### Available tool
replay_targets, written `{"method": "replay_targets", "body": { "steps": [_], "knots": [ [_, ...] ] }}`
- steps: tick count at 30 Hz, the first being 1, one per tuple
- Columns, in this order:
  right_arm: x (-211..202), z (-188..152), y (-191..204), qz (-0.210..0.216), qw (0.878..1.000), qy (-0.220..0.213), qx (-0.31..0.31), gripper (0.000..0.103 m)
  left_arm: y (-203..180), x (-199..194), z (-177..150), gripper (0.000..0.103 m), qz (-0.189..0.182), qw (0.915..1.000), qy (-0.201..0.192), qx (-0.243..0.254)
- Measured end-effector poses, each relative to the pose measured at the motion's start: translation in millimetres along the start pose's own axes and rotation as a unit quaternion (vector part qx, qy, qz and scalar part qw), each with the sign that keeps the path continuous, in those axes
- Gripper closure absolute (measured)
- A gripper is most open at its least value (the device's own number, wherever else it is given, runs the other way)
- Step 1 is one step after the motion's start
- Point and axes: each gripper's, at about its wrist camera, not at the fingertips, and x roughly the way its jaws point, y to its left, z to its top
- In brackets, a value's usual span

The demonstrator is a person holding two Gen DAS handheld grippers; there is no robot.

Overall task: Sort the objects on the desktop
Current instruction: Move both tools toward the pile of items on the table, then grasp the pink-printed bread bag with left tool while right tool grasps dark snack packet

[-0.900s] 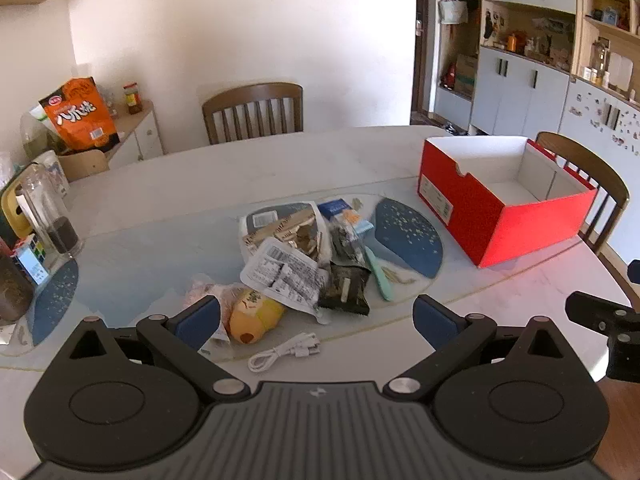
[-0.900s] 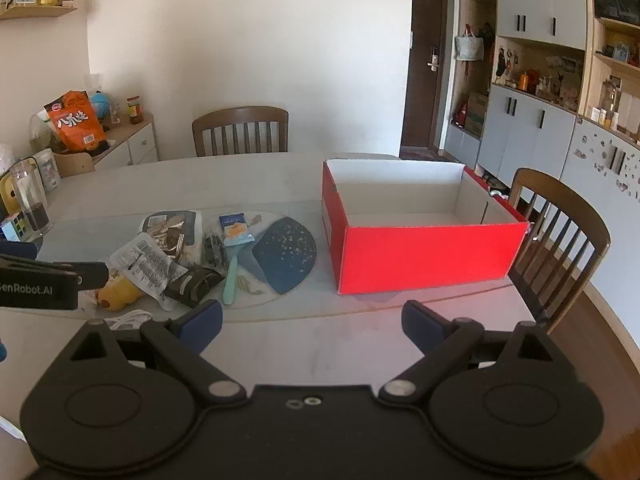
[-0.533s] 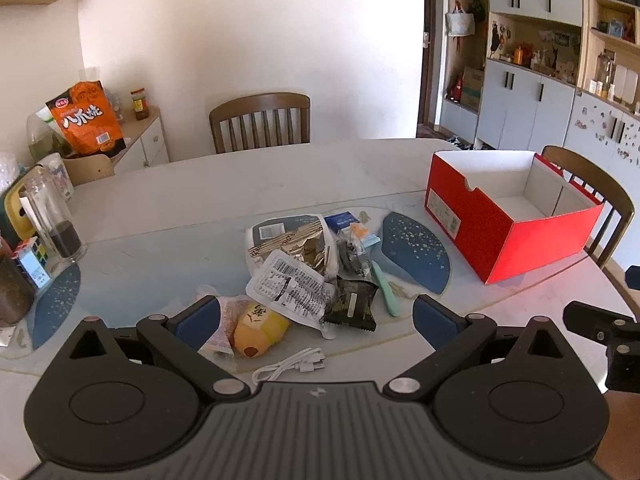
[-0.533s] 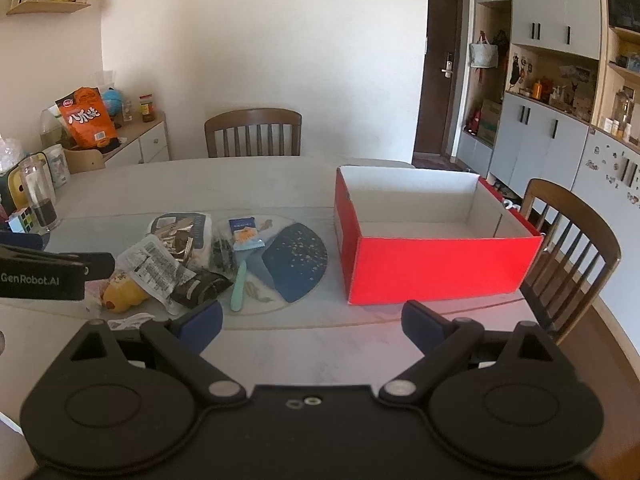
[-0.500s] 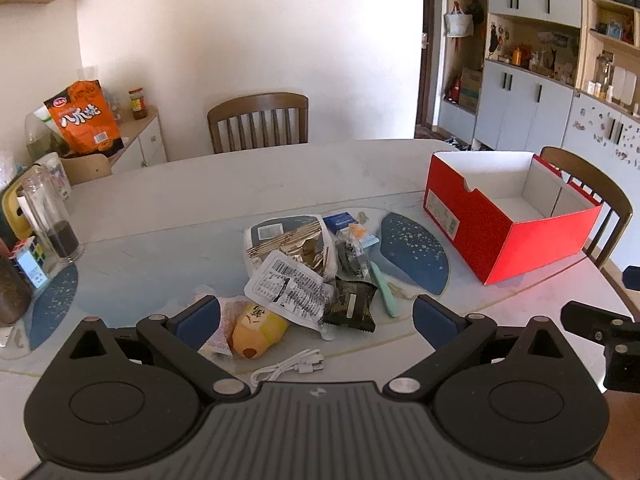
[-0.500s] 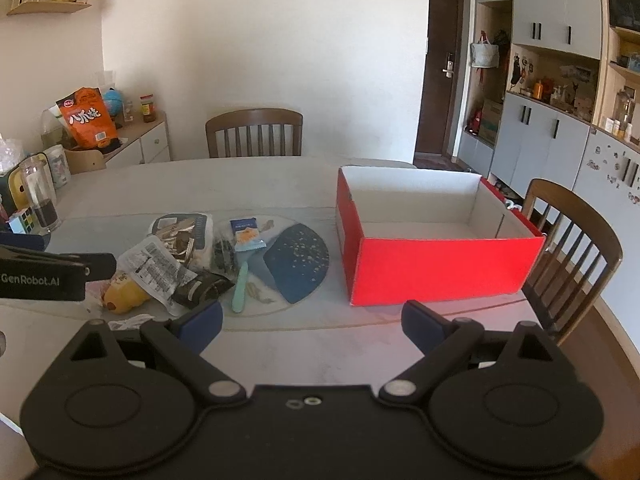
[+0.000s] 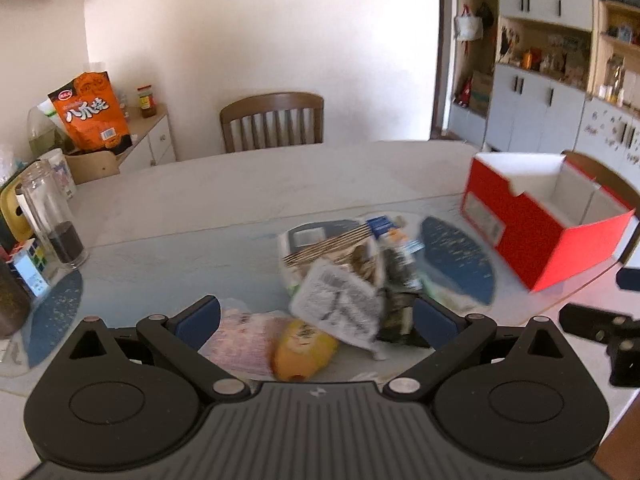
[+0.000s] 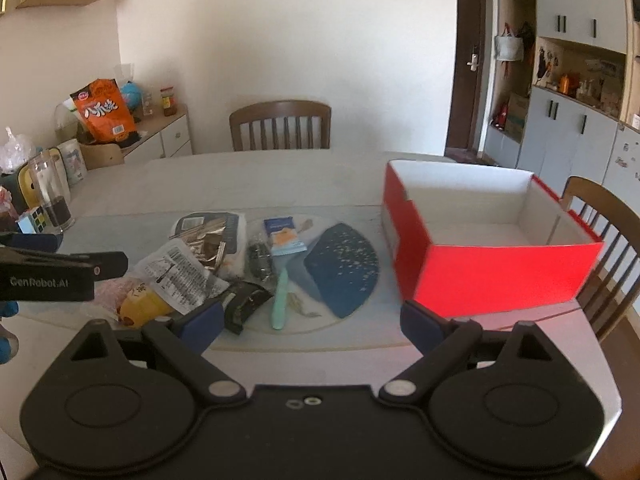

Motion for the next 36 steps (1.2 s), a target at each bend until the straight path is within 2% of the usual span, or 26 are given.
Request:
{"method": "replay_targets", "body": {
  "steps": [5,9,14,18,24,32,36],
  "knots": [
    [25,3,13,0.008,1.0,0.017,-0.005,0.012,18,20,-3,0.001,0.015,0.9997,0.019,0.0],
    [44,6,25,0.01,0.999,0.029,-0.007,0.014,34,37,-7,0.001,0.011,0.9994,0.032,-0.002],
    [67,9,40,0.006,0.999,0.044,-0.016,0.023,51,57,-10,0.001,0.018,0.9987,0.048,0.004],
    [85,10,49,0.003,0.998,0.057,-0.014,0.024,64,75,-11,0.001,0.026,0.9978,0.061,0.006],
    [112,11,61,-0.004,0.997,0.072,-0.004,0.03,75,95,-15,0.001,0.012,0.9967,0.079,0.013],
    [141,13,71,-0.014,0.996,0.092,0.011,0.031,82,109,-21,0.005,-0.007,0.9954,0.094,0.013],
    [151,14,73,-0.015,0.994,0.107,0.021,0.038,88,114,-21,0.007,-0.016,0.9951,0.097,0.001]
  ]
}}
